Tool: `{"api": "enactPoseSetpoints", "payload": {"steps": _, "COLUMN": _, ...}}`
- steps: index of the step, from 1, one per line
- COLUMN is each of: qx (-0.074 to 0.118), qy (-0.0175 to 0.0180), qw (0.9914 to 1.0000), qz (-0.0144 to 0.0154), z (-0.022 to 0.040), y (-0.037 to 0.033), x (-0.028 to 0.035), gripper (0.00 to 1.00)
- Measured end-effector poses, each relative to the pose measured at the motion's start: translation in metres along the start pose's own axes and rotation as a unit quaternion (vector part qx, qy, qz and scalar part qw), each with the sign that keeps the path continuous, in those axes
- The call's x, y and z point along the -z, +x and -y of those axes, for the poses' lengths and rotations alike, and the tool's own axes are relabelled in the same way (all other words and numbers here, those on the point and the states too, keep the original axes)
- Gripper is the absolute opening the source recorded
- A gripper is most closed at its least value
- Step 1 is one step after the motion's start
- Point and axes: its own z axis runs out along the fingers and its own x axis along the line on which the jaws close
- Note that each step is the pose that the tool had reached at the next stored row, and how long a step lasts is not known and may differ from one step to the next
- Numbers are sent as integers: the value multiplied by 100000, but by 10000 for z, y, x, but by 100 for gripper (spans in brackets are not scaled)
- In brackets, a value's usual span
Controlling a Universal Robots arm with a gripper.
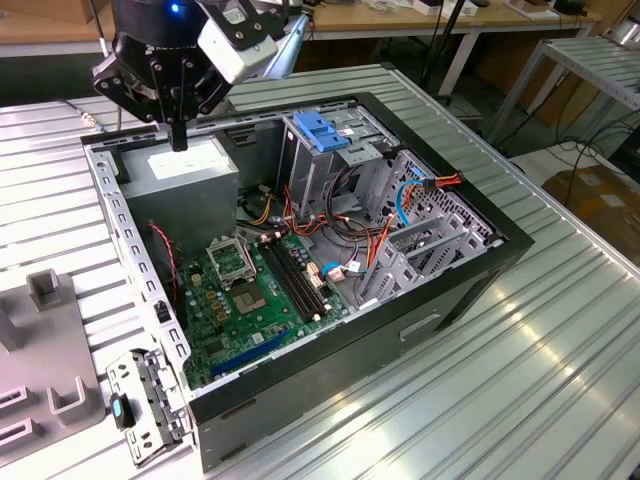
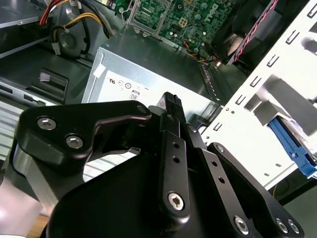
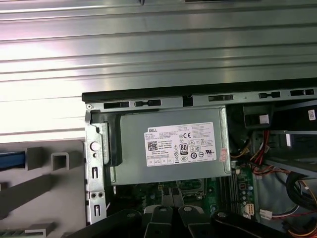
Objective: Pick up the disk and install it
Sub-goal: 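Reach for the disk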
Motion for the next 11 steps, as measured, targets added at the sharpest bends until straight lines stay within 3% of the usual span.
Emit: {"api": "enactPoseSetpoints", "payload": {"steps": 11, "qx": -2, "qy": 1, "qw": 100000, "qz": -33, "z": 5, "y": 70, "x": 1, "gripper": 11}}
